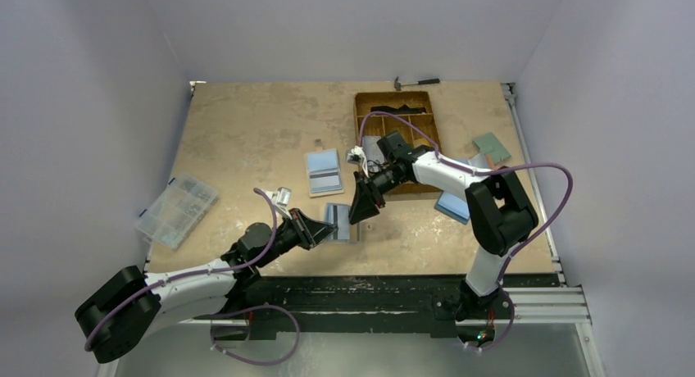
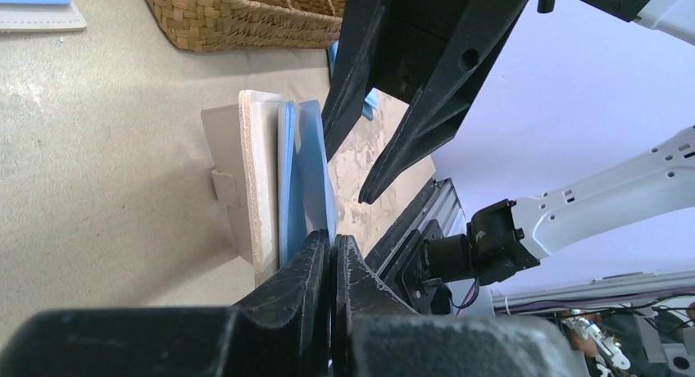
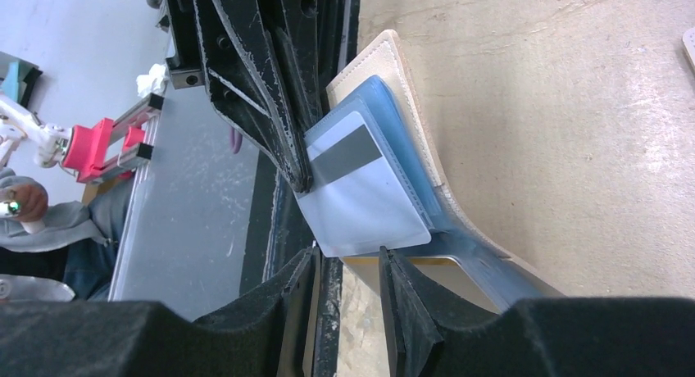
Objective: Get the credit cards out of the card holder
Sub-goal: Remove the credit card from the card holder, then place the credit card in the storage box.
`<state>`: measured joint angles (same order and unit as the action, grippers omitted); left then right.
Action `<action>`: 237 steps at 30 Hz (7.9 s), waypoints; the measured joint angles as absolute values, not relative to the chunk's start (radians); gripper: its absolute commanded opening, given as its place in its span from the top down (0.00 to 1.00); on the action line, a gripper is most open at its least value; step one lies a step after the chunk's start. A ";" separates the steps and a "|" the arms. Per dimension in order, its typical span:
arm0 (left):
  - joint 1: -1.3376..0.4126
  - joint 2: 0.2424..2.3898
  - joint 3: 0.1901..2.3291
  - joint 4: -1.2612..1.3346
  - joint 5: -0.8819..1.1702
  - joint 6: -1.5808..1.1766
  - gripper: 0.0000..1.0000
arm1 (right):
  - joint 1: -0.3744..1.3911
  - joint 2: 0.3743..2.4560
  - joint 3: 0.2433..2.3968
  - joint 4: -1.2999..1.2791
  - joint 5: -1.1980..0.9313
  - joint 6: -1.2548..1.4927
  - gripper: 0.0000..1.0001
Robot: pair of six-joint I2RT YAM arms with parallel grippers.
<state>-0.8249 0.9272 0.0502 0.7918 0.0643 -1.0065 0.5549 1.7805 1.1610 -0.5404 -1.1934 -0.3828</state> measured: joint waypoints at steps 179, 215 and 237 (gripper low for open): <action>-0.793 0.858 0.174 -0.049 -0.256 -1.253 0.57 | 0.509 1.676 1.259 -0.807 -0.994 -0.692 1.00; -0.793 0.563 0.326 -0.457 -0.345 -1.037 0.30 | 0.503 1.488 1.266 -0.498 -0.313 -1.264 1.00; -0.793 0.528 0.326 -0.457 -0.356 -1.029 0.29 | 0.503 1.743 1.356 -0.486 -0.144 -1.650 1.00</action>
<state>-0.7929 0.5278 0.3260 -0.4572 -0.3557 -1.0286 0.5026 1.7428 1.3560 -0.4862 -0.1444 -1.6497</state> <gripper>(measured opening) 0.704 0.024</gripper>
